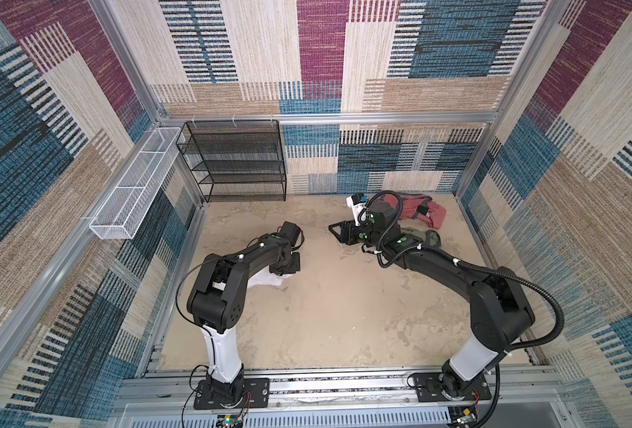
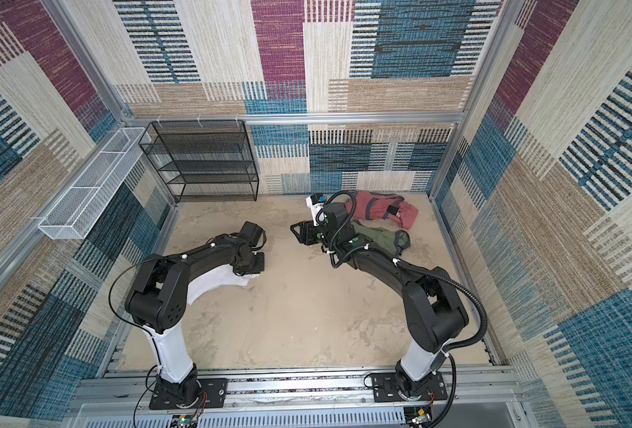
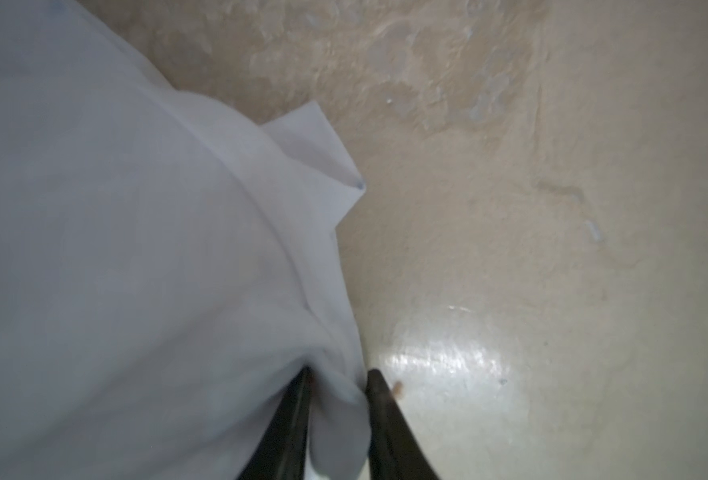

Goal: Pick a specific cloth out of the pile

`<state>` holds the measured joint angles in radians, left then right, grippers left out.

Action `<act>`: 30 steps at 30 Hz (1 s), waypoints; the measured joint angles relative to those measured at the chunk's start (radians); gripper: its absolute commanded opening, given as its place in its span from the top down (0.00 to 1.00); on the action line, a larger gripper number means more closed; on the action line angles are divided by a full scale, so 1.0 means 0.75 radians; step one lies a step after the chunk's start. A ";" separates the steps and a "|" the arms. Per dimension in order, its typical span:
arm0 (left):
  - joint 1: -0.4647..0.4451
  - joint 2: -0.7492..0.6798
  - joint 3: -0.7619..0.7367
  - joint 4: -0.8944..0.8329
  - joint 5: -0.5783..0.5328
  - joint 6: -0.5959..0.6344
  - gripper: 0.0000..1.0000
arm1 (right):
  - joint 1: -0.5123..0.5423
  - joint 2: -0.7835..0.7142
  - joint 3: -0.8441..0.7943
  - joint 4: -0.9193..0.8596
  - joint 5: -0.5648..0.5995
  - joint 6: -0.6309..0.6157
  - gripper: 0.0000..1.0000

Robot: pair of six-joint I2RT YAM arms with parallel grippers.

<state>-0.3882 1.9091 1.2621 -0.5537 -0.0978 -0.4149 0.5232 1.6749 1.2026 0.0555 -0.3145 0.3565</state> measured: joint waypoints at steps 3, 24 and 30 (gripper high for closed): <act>-0.002 0.005 0.007 -0.001 -0.001 0.006 1.00 | -0.003 -0.011 -0.005 0.000 0.002 -0.001 0.43; -0.020 -0.428 0.073 -0.009 0.103 0.008 1.00 | -0.008 -0.037 -0.022 -0.002 0.014 -0.004 0.43; 0.041 -0.570 -0.010 -0.003 0.103 0.003 1.00 | -0.008 -0.037 -0.018 -0.002 0.010 -0.003 0.43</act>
<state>-0.3573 1.4815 1.2545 -0.5560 -0.0204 -0.4129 0.5175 1.6470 1.1889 0.0540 -0.3073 0.3542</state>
